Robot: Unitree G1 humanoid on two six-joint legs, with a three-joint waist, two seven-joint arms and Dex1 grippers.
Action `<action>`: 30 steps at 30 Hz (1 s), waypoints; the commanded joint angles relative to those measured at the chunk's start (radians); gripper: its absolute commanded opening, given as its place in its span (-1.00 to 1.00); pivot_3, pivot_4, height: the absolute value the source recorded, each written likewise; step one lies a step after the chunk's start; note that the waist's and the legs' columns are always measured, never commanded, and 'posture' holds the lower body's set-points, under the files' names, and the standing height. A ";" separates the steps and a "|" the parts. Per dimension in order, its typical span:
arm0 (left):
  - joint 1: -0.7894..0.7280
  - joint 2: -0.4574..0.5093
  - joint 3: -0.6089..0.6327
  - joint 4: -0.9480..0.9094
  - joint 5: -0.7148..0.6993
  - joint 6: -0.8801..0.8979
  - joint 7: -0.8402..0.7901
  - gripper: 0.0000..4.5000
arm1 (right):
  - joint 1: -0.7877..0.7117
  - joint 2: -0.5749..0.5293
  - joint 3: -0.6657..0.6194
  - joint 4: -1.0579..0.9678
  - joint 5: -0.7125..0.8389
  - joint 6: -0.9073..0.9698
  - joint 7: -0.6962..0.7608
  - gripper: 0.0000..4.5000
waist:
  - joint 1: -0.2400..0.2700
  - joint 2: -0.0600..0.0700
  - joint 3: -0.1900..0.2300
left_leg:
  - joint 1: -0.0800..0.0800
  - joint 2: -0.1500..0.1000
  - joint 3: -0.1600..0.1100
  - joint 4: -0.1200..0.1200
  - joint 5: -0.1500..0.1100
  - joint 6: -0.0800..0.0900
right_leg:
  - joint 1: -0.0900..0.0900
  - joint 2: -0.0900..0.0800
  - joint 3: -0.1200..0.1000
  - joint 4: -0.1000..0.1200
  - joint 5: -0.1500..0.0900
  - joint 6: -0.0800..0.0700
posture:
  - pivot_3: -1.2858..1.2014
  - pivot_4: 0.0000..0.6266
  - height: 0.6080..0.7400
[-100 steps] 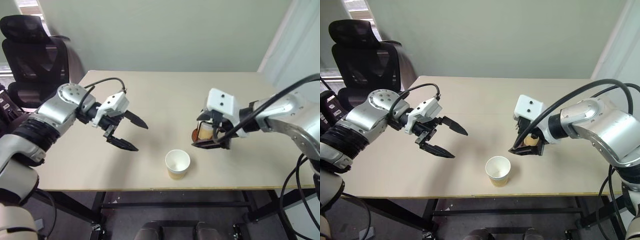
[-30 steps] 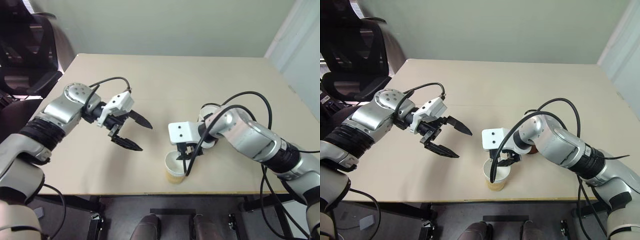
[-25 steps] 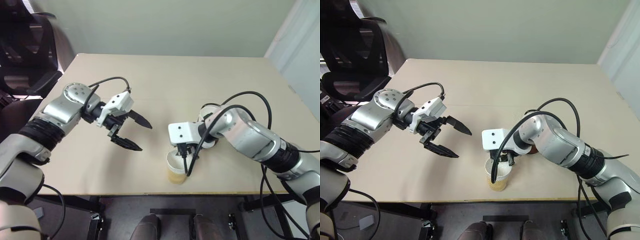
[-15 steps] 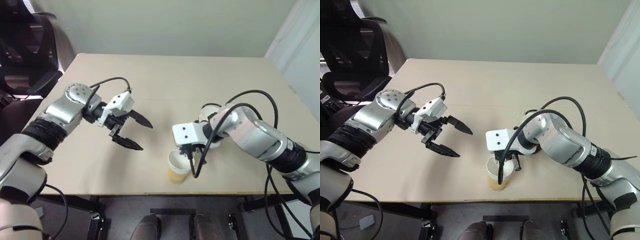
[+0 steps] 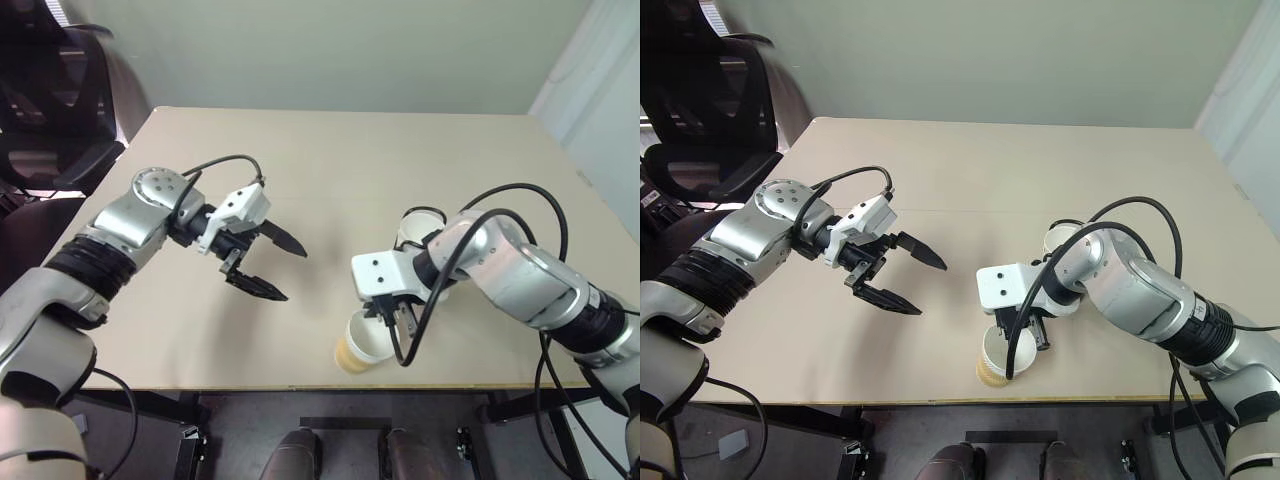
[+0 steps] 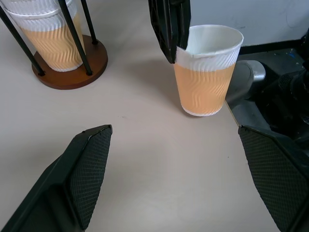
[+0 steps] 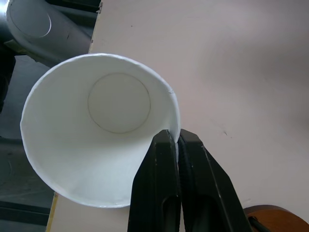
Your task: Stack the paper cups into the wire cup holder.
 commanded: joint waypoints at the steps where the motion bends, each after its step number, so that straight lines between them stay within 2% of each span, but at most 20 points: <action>1: -0.031 0.006 0.019 -0.020 -0.001 0.006 -0.028 1.00 | -0.011 0.022 -0.053 -0.023 0.024 0.022 -0.012 -0.41 | 0.000 0.000 0.000 | 0.000 0.000 0.000 0.000 0.000 0.000 | 0.000 0.000 0.000 0.000 0.000 0.000 | 0.03 -0.52 1.00; 6: -0.030 0.003 0.023 -0.024 0.001 0.012 -0.028 1.00 | -0.021 0.035 -0.042 -0.015 0.023 0.024 -0.017 0.39 | 0.000 0.000 0.000 | 0.000 0.000 0.000 0.000 0.000 0.000 | 0.000 0.000 0.000 0.000 0.000 0.000 | 0.03 -0.52 1.00; 7: -0.030 0.003 0.024 -0.023 0.001 0.013 -0.028 1.00 | -0.021 0.036 -0.041 -0.012 0.022 0.019 -0.017 0.49 | 0.000 0.000 0.000 | 0.000 0.000 0.000 0.000 0.000 0.000 | 0.000 0.000 0.000 0.000 0.000 0.000 | 0.03 -0.52 1.00; 22: -0.025 -0.012 0.032 -0.002 0.005 0.003 -0.028 1.00 | -0.049 0.039 0.003 0.026 -0.010 -0.038 0.025 0.49 | 0.000 0.000 0.001 | 0.000 0.000 0.000 0.000 0.000 0.000 | 0.000 0.000 0.000 0.000 0.000 0.000 | 0.03 -0.52 1.00; 25: -0.022 -0.016 0.034 -0.002 0.004 0.002 -0.028 1.00 | -0.050 0.046 0.008 0.033 -0.022 -0.046 0.025 0.23 | 0.000 -0.001 0.001 | 0.000 0.000 0.000 0.000 0.000 0.000 | 0.000 0.000 0.000 0.000 0.000 0.000 | 0.03 -0.52 1.00; 30: -0.018 -0.017 0.034 -0.002 0.004 0.001 -0.028 1.00 | -0.044 0.086 0.002 0.047 -0.043 -0.070 -0.003 -0.52 | 0.000 -0.001 0.001 | 0.000 0.000 0.000 0.000 0.000 0.000 | 0.000 0.000 0.000 0.000 0.000 0.000 | 0.03 -0.52 1.00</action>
